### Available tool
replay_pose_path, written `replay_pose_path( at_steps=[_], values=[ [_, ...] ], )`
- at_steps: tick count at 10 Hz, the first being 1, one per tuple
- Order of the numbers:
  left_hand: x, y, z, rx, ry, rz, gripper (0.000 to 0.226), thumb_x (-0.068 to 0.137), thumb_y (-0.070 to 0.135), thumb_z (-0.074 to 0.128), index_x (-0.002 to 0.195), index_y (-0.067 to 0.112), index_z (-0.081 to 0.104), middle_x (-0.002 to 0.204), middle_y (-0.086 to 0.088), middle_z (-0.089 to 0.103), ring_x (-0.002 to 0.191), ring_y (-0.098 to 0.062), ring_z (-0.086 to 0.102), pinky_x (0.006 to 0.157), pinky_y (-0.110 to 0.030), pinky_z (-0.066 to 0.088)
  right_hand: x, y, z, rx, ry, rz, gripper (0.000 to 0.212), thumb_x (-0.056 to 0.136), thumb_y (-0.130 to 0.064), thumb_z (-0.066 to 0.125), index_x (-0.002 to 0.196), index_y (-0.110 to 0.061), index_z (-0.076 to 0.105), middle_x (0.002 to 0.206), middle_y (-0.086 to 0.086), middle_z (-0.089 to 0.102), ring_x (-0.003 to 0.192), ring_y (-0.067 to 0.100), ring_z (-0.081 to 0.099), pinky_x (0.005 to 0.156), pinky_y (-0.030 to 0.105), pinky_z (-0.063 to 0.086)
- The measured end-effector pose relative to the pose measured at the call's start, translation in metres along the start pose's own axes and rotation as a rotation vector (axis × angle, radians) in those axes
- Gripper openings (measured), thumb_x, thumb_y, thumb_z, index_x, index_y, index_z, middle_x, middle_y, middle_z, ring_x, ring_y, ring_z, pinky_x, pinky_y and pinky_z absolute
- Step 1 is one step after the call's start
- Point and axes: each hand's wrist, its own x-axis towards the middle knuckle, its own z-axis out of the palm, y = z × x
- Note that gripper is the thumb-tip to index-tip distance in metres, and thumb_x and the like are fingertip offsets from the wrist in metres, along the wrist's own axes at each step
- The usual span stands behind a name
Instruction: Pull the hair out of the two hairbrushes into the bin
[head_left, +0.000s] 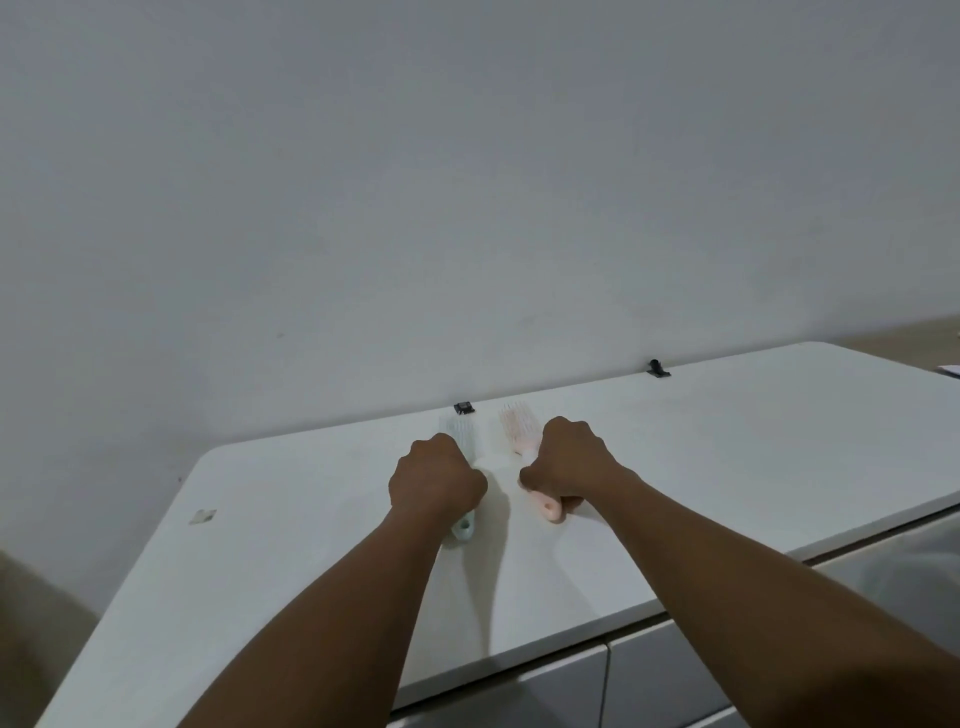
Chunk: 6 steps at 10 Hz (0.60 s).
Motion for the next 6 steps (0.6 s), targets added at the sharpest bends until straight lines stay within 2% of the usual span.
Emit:
replay_pose_path(
  at_steps=[1,2,3,4,5,6],
  values=[
    [0.006,-0.001,0.001,-0.035,0.015,-0.017,0.021,0.083,0.022,0.061,0.074,0.018,0.042,0.077,0.002,0.048,0.065,-0.017,0.049,0.052,-0.025,0.034,0.008,-0.005,0.004,-0.02,-0.004,-0.028,0.017,0.069,-0.017,0.069,0.069,-0.013,0.053,0.06,0.003,0.062,0.047,0.018,0.059,0.044,0.021,0.042],
    [0.012,-0.003,0.002,-0.048,0.016,-0.022,0.022,0.083,0.023,0.062,0.075,0.018,0.042,0.077,0.003,0.045,0.07,-0.02,0.052,0.054,-0.026,0.035,0.014,-0.01,0.007,-0.028,-0.01,-0.055,0.019,0.07,-0.018,0.069,0.068,-0.014,0.051,0.06,0.003,0.06,0.049,0.019,0.059,0.044,0.021,0.041],
    [0.016,-0.004,0.002,-0.059,0.01,-0.025,0.018,0.084,0.027,0.062,0.084,0.016,0.048,0.078,0.003,0.044,0.082,-0.026,0.055,0.065,-0.028,0.041,0.016,-0.014,0.009,-0.004,-0.023,-0.065,0.019,0.071,-0.014,0.065,0.064,-0.014,0.048,0.054,0.004,0.059,0.041,0.018,0.055,0.041,0.02,0.041],
    [0.019,-0.006,0.002,-0.054,-0.008,-0.027,0.02,0.083,0.029,0.063,0.085,0.017,0.047,0.08,0.002,0.047,0.084,-0.026,0.056,0.066,-0.029,0.043,0.018,-0.015,0.009,0.021,-0.031,-0.07,0.018,0.072,-0.015,0.064,0.064,-0.014,0.048,0.054,0.005,0.06,0.041,0.02,0.057,0.042,0.021,0.044],
    [0.017,-0.004,-0.002,0.006,-0.037,-0.032,0.021,0.081,0.032,0.062,0.091,0.017,0.052,0.089,0.0,0.056,0.085,-0.026,0.059,0.068,-0.029,0.044,0.015,-0.016,0.004,0.006,-0.042,-0.076,0.017,0.073,-0.022,0.066,0.068,-0.012,0.053,0.06,0.007,0.063,0.05,0.027,0.063,0.052,0.033,0.058],
    [0.015,0.001,-0.014,0.067,0.021,-0.028,0.02,0.083,0.033,0.06,0.095,0.019,0.051,0.087,0.002,0.051,0.087,-0.026,0.055,0.071,-0.03,0.042,0.015,-0.016,-0.006,-0.028,-0.048,-0.074,0.025,0.078,-0.029,0.067,0.069,-0.013,0.05,0.069,0.004,0.059,0.057,0.026,0.063,0.058,0.035,0.059]
  ],
)
